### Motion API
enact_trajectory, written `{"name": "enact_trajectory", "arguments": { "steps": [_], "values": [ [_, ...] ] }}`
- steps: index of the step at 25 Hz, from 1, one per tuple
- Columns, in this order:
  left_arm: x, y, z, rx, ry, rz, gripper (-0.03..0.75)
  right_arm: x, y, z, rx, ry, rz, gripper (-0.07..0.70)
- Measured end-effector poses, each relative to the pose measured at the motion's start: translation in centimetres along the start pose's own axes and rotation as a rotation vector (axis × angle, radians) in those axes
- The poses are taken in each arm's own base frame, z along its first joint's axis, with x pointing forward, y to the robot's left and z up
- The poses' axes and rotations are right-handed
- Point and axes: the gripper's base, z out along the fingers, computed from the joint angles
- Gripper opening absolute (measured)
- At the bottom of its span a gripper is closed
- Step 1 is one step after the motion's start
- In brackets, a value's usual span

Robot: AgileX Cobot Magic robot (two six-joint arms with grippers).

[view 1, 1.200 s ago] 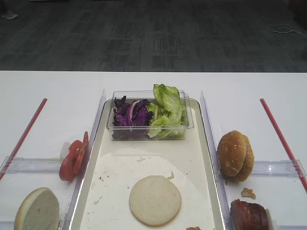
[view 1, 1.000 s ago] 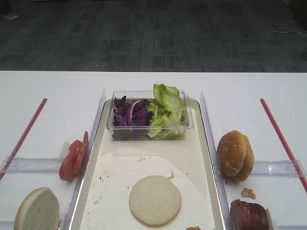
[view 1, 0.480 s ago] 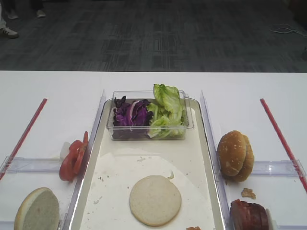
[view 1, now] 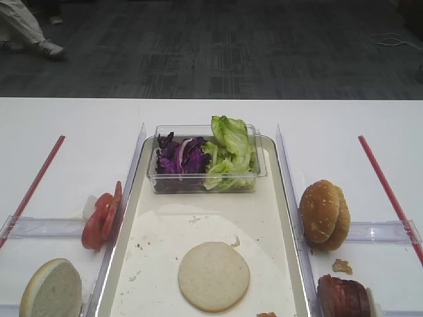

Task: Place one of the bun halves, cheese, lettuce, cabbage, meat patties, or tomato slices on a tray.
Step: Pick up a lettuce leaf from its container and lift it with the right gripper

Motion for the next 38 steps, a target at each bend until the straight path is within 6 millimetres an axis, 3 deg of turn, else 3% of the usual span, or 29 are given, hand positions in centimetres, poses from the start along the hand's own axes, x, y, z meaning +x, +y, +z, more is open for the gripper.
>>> {"name": "enact_trajectory", "arguments": {
  "steps": [17,26,38],
  "values": [
    [0.0,0.0,0.0,0.000,0.000,0.000,0.421,-1.3,-0.2,2.3,-0.006,0.193,0.016,0.490],
    [0.0,0.1,0.0,-0.009,0.000,0.004,0.421,-2.2,-0.3,3.6,-0.010,0.322,0.025,0.445],
    [0.0,0.1,0.0,-0.009,0.000,0.004,0.421,-2.7,-0.4,5.6,-0.023,0.567,0.039,0.443]
  ]
}}
